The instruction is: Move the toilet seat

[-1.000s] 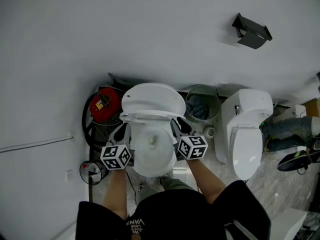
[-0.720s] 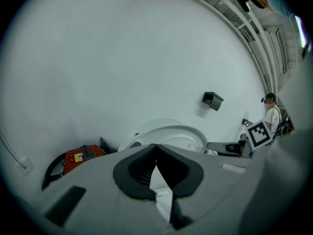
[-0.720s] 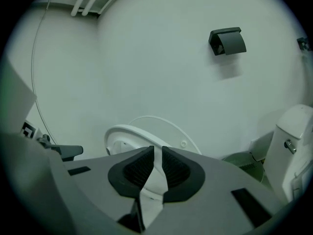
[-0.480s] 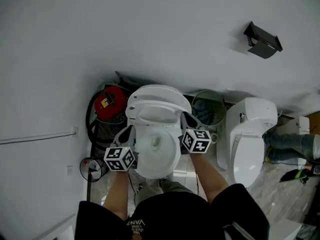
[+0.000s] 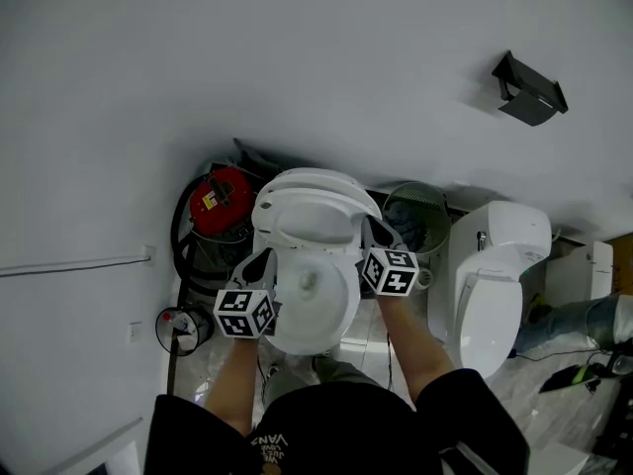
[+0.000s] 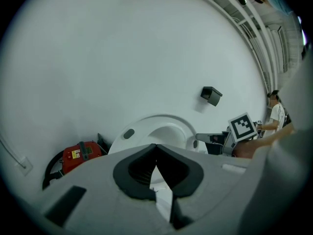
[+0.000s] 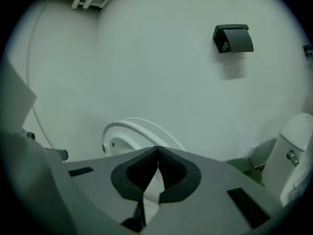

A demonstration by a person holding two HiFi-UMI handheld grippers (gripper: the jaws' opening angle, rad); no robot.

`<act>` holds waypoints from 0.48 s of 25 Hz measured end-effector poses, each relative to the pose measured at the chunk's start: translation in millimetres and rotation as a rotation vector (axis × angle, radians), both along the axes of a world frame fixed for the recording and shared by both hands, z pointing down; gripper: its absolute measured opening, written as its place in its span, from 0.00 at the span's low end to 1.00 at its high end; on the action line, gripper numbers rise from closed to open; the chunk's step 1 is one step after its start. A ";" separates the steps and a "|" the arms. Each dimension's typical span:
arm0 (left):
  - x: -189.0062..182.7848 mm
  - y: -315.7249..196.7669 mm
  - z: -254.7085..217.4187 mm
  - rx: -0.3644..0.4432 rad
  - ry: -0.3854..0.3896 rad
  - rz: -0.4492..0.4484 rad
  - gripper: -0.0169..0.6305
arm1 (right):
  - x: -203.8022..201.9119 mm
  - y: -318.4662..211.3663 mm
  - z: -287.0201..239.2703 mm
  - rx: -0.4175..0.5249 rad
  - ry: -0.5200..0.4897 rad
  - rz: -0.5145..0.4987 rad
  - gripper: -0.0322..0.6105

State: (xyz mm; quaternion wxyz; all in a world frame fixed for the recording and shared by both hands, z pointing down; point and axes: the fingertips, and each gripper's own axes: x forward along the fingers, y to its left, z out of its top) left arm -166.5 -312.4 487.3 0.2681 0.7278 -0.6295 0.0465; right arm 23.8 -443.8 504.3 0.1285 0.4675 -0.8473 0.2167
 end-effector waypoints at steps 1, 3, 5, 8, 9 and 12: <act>1.4 -0.5 -0.5 -0.003 -0.006 0.005 0.03 | 0.8 -0.6 -0.5 0.001 0.000 0.004 0.05; 2.2 0.5 -2.1 -0.002 -0.011 0.014 0.03 | 1.5 1.6 -2.1 0.002 0.000 0.007 0.05; 2.9 1.9 -4.4 0.003 -0.012 0.022 0.02 | 3.1 6.3 -5.9 0.005 -0.007 0.009 0.05; 3.5 3.5 -7.3 0.006 -0.017 0.029 0.03 | 6.8 15.3 -13.9 0.008 -0.034 0.009 0.05; 3.5 4.7 -8.3 0.008 -0.018 0.030 0.03 | 7.9 19.6 -16.7 0.009 -0.045 0.008 0.05; 3.9 9.9 -13.8 0.016 -0.026 0.042 0.03 | 10.2 36.1 -24.4 0.015 -0.055 0.003 0.05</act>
